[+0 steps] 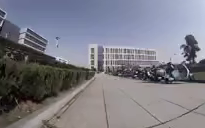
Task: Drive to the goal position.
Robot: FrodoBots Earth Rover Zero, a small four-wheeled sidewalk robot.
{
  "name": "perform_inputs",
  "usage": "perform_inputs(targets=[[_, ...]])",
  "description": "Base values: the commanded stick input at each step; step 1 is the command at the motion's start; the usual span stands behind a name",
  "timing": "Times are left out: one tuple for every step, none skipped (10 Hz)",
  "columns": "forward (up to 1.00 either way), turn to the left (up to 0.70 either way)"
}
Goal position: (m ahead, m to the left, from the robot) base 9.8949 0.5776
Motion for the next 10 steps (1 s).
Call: perform_inputs(targets=[[0.5, 0.0], [0.5, 0.0], [0.5, 0.0], [0.5, 0.0], [0.5, 0.0], [0.5, 0.0], [0.5, 0.0], [0.5, 0.0], [0.5, 0.0], [0.5, 0.0]])
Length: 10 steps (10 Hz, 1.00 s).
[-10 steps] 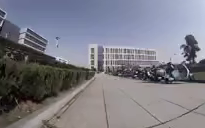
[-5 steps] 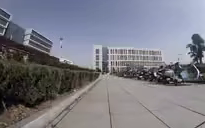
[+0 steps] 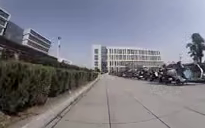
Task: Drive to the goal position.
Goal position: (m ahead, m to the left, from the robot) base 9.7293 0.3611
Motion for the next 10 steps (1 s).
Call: perform_inputs(targets=[[0.5, 0.0], [0.5, 0.0], [0.5, 0.0], [0.5, 0.0], [0.5, 0.0], [0.5, 0.0], [0.5, 0.0], [0.5, 0.0], [0.5, 0.0], [0.5, 0.0]])
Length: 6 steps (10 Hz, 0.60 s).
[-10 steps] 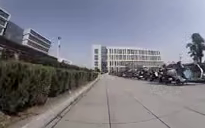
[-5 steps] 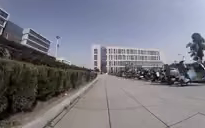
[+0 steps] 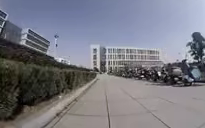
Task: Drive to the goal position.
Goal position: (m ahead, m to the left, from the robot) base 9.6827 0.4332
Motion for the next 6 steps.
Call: perform_inputs(targets=[[0.5, 0.0], [0.5, 0.0], [0.5, 0.0], [0.5, 0.0], [0.5, 0.0], [0.5, 0.0]])
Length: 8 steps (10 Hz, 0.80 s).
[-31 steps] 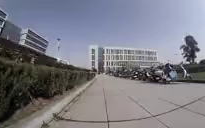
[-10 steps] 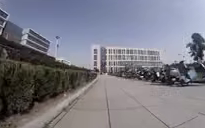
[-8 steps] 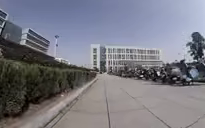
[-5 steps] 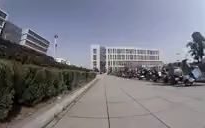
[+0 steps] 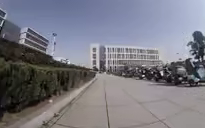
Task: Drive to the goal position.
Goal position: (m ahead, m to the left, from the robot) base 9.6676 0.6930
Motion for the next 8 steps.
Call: perform_inputs(targets=[[0.5, 0.0], [0.5, 0.0], [0.5, 0.0], [0.5, 0.0], [0.5, 0.0], [0.5, 0.0], [0.5, 0.0], [0.5, 0.0]])
